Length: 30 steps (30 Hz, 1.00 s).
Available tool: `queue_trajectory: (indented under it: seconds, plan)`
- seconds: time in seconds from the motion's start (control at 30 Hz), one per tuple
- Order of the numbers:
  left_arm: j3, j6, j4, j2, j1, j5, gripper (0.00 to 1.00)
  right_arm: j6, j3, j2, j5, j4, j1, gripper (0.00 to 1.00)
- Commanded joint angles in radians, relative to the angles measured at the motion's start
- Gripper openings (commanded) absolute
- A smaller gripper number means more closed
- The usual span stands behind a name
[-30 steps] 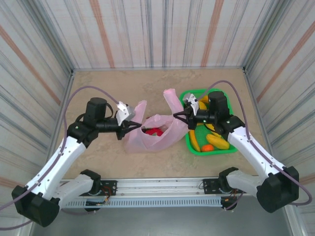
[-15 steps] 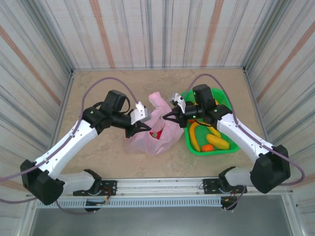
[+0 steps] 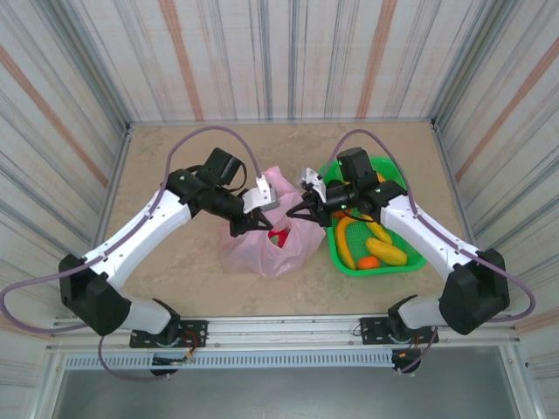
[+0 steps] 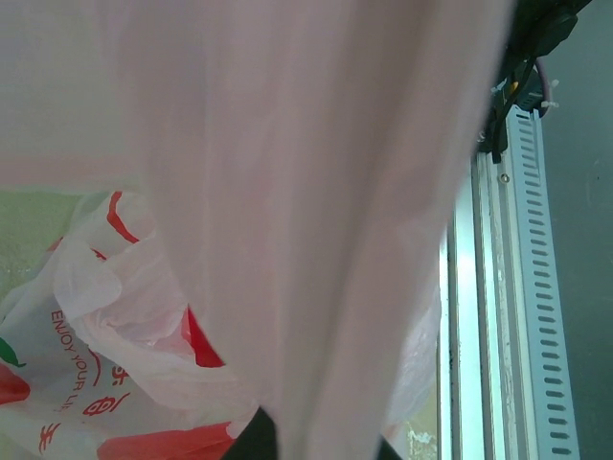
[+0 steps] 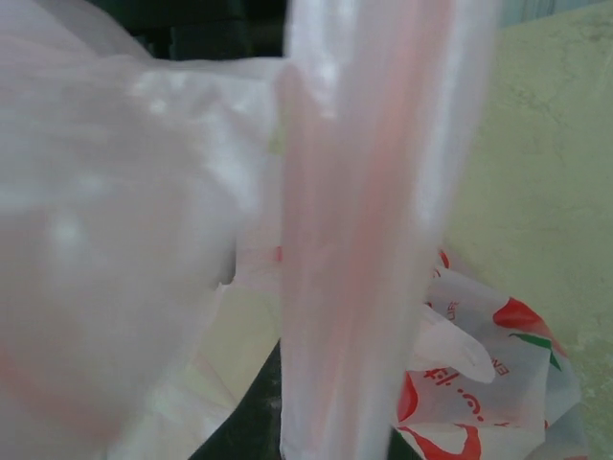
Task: Place the fake fruits into the plastic bag and tie a complex knot
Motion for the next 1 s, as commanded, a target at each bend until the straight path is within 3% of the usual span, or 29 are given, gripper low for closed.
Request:
queue_trajectory:
  seconds: [0.0,0.33,0.97]
  plan:
    - [0.049,0.027,-0.073,0.028,0.002,-0.007,0.0,-0.056,0.02,0.011,-0.041,-0.027,0.002,0.28]
    - [0.077,0.02,-0.094,0.055,0.012,-0.016,0.0,-0.061,0.009,0.0,-0.098,-0.003,-0.014,0.48]
    - [0.093,0.02,-0.104,0.04,0.029,-0.039,0.0,0.038,0.082,0.062,-0.124,0.083,0.008,0.51]
